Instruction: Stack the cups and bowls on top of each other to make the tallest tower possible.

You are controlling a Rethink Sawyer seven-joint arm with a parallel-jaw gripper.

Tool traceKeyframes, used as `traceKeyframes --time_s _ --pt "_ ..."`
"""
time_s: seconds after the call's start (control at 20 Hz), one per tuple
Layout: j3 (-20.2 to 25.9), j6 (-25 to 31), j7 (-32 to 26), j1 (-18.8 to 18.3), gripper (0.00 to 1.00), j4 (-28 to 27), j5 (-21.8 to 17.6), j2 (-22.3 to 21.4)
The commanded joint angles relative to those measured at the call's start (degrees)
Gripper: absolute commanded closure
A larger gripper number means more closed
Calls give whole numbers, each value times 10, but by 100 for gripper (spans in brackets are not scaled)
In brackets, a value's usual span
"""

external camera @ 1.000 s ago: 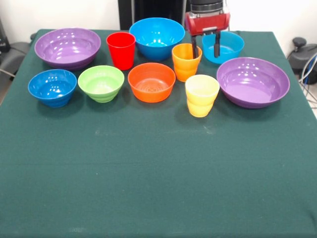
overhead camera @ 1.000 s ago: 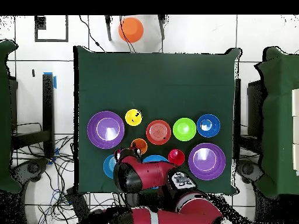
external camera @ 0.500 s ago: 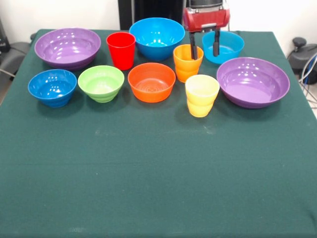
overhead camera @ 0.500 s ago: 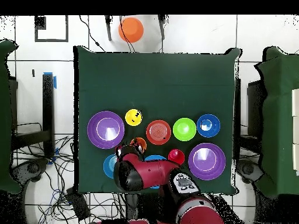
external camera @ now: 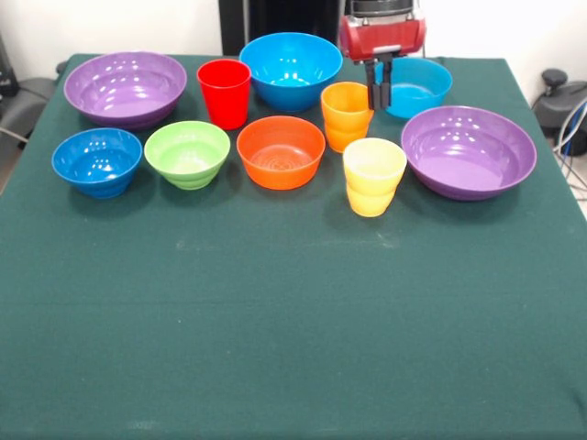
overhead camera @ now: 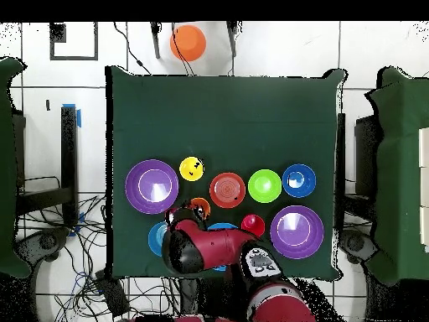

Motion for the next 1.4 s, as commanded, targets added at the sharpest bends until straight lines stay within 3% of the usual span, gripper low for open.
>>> traceKeyframes --time_s 0.05,0.5,1.0,1.05,1.4 --pt "6 12 85 23 100 -59 26 37" --pt "12 17 85 18 100 -70 19 43" --pt "13 41 88 18 100 -43 20 10" --pt "9 45 86 21 0 -43 21 9" --pt "19 52 97 22 0 -29 30 -9"
